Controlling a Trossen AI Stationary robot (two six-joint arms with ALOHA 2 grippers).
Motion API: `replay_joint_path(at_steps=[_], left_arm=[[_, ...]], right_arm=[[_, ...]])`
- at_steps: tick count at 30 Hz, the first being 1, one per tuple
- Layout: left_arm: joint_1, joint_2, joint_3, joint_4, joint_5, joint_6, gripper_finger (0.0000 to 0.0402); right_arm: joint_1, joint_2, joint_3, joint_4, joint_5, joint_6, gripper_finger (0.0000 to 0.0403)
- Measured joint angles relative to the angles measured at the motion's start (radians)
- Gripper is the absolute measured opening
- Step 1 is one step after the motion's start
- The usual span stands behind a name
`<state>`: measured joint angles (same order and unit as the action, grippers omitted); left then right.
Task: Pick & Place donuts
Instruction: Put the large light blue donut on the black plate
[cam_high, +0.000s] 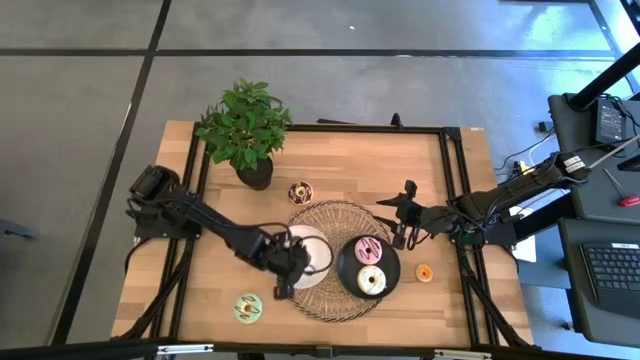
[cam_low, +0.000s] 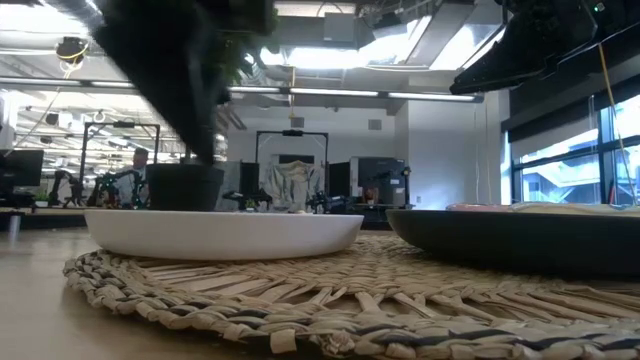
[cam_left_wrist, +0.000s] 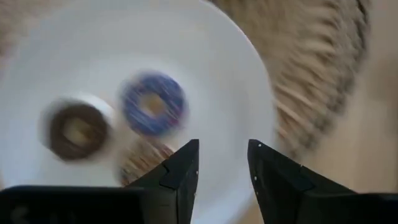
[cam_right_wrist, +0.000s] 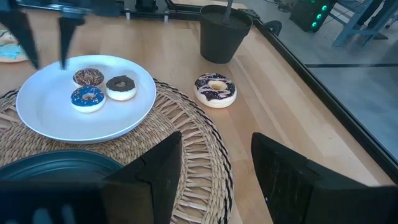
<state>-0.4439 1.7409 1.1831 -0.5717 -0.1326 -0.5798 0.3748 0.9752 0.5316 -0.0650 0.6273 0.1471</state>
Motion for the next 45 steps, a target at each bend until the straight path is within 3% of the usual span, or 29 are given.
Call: replay_joint_path(at_steps=[6,20,29,37,45], left_arm=[[-0.103,0.000,0.000,-0.111,0.079,-0.254,0.0133],[-0.406,0.001,0.000,-0.224,-0.015,-0.828,0.0134],[-0.482,0.001,0.000,-0.308,-0.163,-0.841,0.0128],[-0.484,0.002,0.000,-0.309,-0.163,-0.840,0.0140],[-0.484,0.002,0.000,-0.323,-0.152,-0.849,0.0189]], right_arm=[[0.000,0.000,0.000,0.000,0.000,0.003,0.0195],[0.000,0.000,0.000,0.000,-0.001,0.012,0.0195],[0.000,0.000,0.000,0.001,-0.001,0.032,0.0195],[0.000,0.000,0.000,0.001,-0.001,0.033,0.0195],[0.000,0.000,0.000,0.000,-0.001,0.032,0.0195]])
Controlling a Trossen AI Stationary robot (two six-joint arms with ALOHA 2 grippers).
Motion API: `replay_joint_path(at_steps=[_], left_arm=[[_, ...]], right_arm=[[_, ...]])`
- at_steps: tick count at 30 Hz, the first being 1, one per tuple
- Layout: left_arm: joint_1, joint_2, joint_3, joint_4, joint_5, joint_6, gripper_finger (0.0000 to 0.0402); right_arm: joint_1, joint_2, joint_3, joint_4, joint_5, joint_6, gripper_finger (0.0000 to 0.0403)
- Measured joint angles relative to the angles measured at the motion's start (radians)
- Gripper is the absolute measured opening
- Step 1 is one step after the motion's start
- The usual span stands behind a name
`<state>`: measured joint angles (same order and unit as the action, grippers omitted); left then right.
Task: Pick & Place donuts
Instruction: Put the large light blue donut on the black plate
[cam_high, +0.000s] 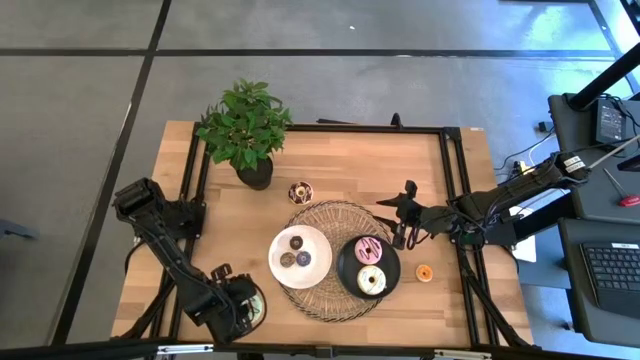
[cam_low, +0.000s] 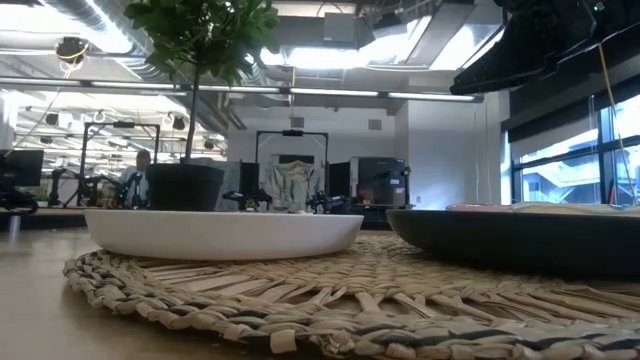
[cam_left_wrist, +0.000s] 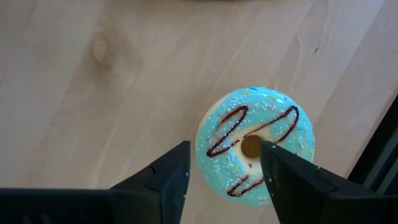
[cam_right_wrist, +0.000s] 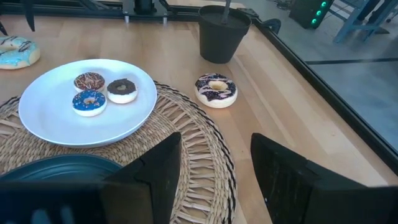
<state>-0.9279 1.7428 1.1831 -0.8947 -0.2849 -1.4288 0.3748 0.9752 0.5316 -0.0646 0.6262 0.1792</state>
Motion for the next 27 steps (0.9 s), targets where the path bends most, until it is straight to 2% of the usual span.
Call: replay_joint_path(at_steps=[7,11,23,27], left_arm=[[0.000,0.000,0.000,0.004,-0.002,0.000,0.0222],[0.000,0.000,0.000,0.008,0.025,0.002,0.0223],[0.013,0.024,0.000,0.006,0.019,-0.034,0.0220],[0.028,0.065,0.000,0.007,0.092,-0.035,0.0220]], right_arm=[[0.000,0.000,0.000,0.000,0.000,-0.002,0.0195],[0.000,0.000,0.000,0.000,0.000,-0.004,0.0195],[0.000,0.000,0.000,0.000,0.000,-0.004,0.0195],[0.000,0.000,0.000,0.000,0.000,-0.004,0.0195]])
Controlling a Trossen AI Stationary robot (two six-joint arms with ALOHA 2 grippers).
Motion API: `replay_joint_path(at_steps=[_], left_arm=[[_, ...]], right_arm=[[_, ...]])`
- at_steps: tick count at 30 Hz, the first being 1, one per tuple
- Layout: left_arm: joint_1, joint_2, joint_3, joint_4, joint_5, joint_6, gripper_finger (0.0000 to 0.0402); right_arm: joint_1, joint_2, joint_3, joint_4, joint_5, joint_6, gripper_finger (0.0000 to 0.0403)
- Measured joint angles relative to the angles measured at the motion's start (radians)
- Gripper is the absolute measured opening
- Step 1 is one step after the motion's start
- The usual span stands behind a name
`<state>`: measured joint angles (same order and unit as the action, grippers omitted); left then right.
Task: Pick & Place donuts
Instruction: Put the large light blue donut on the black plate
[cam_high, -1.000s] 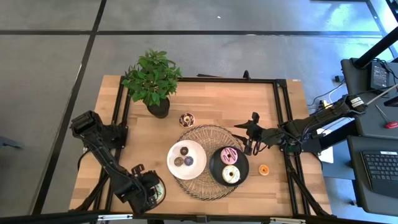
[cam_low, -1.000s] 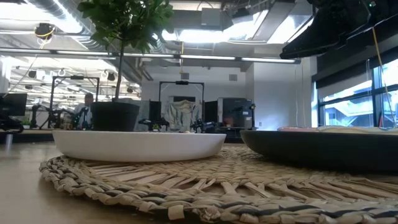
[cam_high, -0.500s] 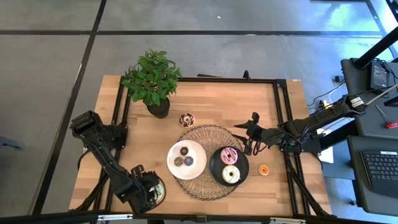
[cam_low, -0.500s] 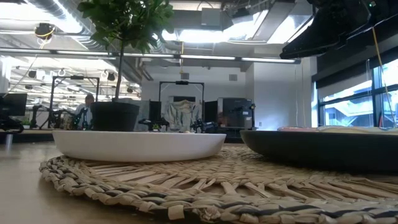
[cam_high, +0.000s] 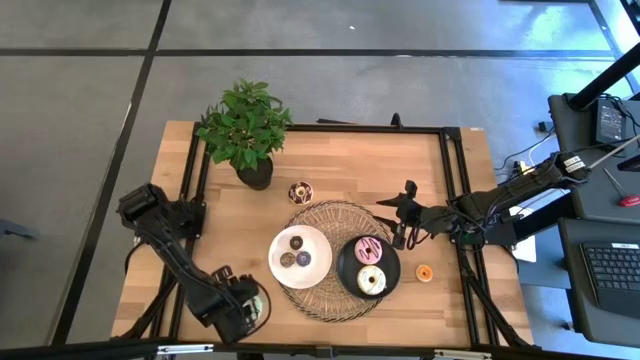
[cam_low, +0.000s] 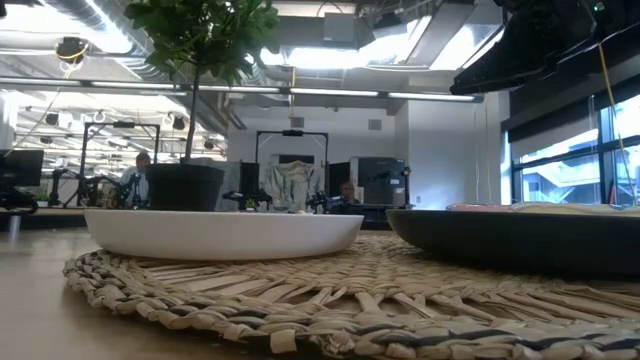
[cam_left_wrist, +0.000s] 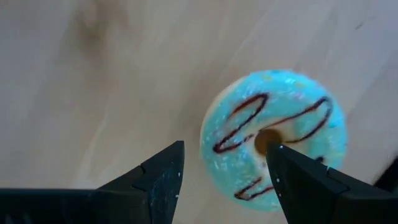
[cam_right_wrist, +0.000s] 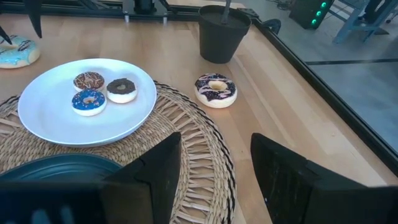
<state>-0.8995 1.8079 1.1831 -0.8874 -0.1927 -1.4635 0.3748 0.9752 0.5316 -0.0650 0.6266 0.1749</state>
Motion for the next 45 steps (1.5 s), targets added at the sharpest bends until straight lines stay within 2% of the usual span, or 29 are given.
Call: replay_joint_path(at_steps=[8,14,26,35,40,45], left_arm=[[0.027,0.043,0.000,-0.002,0.057,0.001,0.0220],[0.032,0.044,0.000,-0.002,0.052,0.006,0.0214],[0.032,0.040,0.000,-0.004,0.063,0.071,0.0137],[0.051,-0.002,0.000,-0.007,0.056,0.067,0.0104],[0.092,-0.009,0.000,-0.005,0.054,0.159,0.0092],[0.166,-0.009,0.003,-0.004,0.060,0.321,0.0085]], right_arm=[[0.000,0.000,0.000,0.000,0.000,0.000,0.0195],[0.000,0.000,0.000,0.000,0.000,0.000,0.0195],[0.000,0.000,0.000,0.000,0.000,0.000,0.0195],[0.000,0.000,0.000,0.000,0.000,0.000,0.0195],[0.000,0.000,0.000,0.000,0.000,-0.002,0.0195],[0.000,0.000,0.000,0.001,0.000,-0.027,0.0195]])
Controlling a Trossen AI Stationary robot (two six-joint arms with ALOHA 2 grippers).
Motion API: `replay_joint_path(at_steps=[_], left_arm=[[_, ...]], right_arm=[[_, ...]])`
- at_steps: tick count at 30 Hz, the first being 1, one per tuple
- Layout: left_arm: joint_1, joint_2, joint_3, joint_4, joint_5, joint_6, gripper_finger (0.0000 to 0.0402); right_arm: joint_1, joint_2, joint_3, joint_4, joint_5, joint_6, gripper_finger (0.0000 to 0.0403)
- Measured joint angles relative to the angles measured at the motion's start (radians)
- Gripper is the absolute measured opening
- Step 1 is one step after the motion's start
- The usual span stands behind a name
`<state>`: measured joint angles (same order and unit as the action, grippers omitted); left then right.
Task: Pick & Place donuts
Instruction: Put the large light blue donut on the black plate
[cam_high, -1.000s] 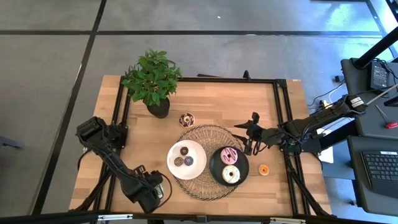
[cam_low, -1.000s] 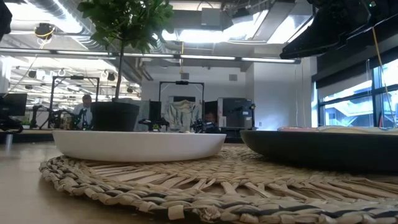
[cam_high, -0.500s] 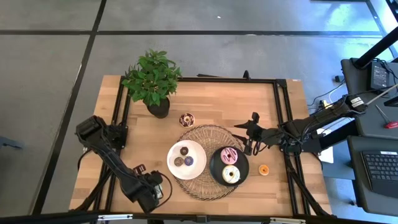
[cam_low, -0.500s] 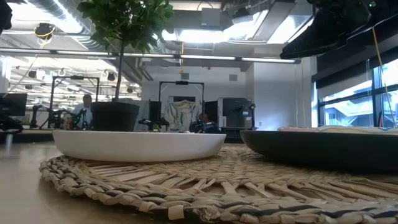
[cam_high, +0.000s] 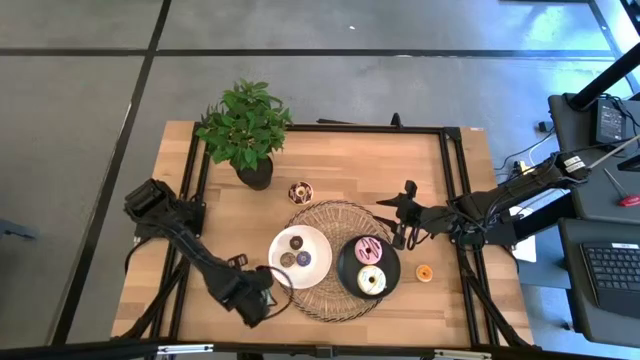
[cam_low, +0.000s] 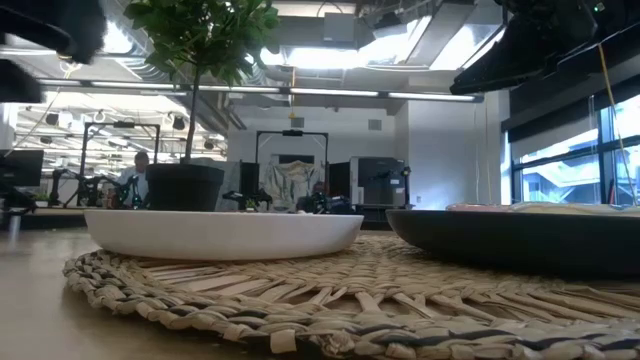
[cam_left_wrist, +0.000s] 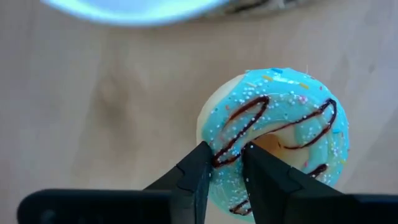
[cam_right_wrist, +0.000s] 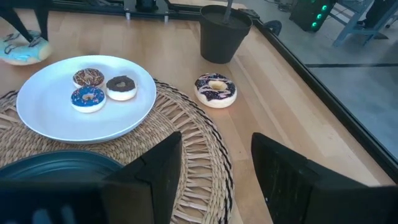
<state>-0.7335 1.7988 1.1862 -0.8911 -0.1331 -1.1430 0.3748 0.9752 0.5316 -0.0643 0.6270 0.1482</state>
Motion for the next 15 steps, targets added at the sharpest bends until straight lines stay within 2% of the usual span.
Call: replay_joint_path(at_steps=[8,15], left_arm=[[0.087,-0.003,0.109,-0.001,0.024,0.228,0.0067],[0.160,-0.004,0.208,0.029,-0.135,0.474,0.0064]], right_arm=[[0.000,0.000,0.000,0.000,0.000,-0.012,0.0195],[0.000,0.000,0.000,0.000,0.000,-0.017,0.0195]])
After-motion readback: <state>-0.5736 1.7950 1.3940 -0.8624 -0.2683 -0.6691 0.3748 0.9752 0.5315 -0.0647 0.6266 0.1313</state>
